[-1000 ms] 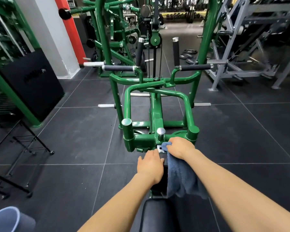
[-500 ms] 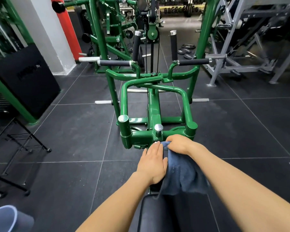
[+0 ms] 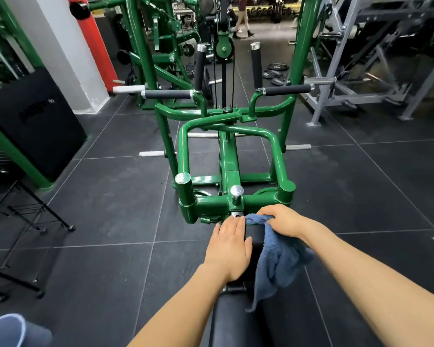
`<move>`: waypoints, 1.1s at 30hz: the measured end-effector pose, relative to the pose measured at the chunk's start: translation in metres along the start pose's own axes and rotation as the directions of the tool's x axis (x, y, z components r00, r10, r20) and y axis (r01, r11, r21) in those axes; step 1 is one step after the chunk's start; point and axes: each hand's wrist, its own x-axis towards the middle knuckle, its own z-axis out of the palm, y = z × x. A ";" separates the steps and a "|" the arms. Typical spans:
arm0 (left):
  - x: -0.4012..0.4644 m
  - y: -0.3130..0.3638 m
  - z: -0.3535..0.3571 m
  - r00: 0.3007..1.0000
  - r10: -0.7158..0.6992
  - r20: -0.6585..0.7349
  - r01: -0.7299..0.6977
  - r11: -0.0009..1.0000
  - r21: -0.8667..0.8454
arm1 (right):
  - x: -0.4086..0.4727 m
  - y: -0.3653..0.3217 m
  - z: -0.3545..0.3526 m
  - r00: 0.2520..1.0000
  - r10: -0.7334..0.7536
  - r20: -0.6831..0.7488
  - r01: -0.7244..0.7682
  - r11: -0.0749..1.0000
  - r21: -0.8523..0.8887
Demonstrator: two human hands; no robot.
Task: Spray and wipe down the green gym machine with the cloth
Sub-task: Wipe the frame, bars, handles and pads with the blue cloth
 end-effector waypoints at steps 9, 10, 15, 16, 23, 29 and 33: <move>0.001 0.002 0.001 1.000 -0.025 -0.013 0.025 1.000 0.019 | -0.020 0.006 0.020 0.975 0.004 -0.224 -0.063 0.964 -0.257; 0.001 0.002 0.002 0.999 -0.032 -0.017 0.032 0.999 0.021 | -0.025 0.000 0.023 0.959 -0.017 -0.284 -0.068 0.956 -0.286; 0.001 0.006 0.004 0.999 -0.047 -0.013 0.047 0.998 0.037 | -0.043 0.015 0.041 0.966 0.039 -0.255 -0.039 0.999 0.002; 0.001 0.006 0.004 0.999 -0.047 -0.015 0.047 0.998 0.035 | -0.045 0.021 0.041 0.975 0.052 -0.214 -0.037 0.997 0.074; 0.002 0.004 0.002 0.997 -0.043 -0.056 0.038 0.994 -0.098 | -0.052 0.048 0.088 0.946 0.247 -0.208 -0.174 0.933 0.316; -0.027 -0.005 0.018 0.960 -0.279 -0.037 0.197 0.759 -0.620 | -0.079 0.033 0.089 0.854 0.270 -0.444 -0.075 0.909 0.410; -0.031 -0.009 0.022 0.959 -0.282 -0.028 0.190 0.712 -0.676 | -0.065 0.048 0.110 0.886 0.261 -0.383 -0.118 0.926 0.358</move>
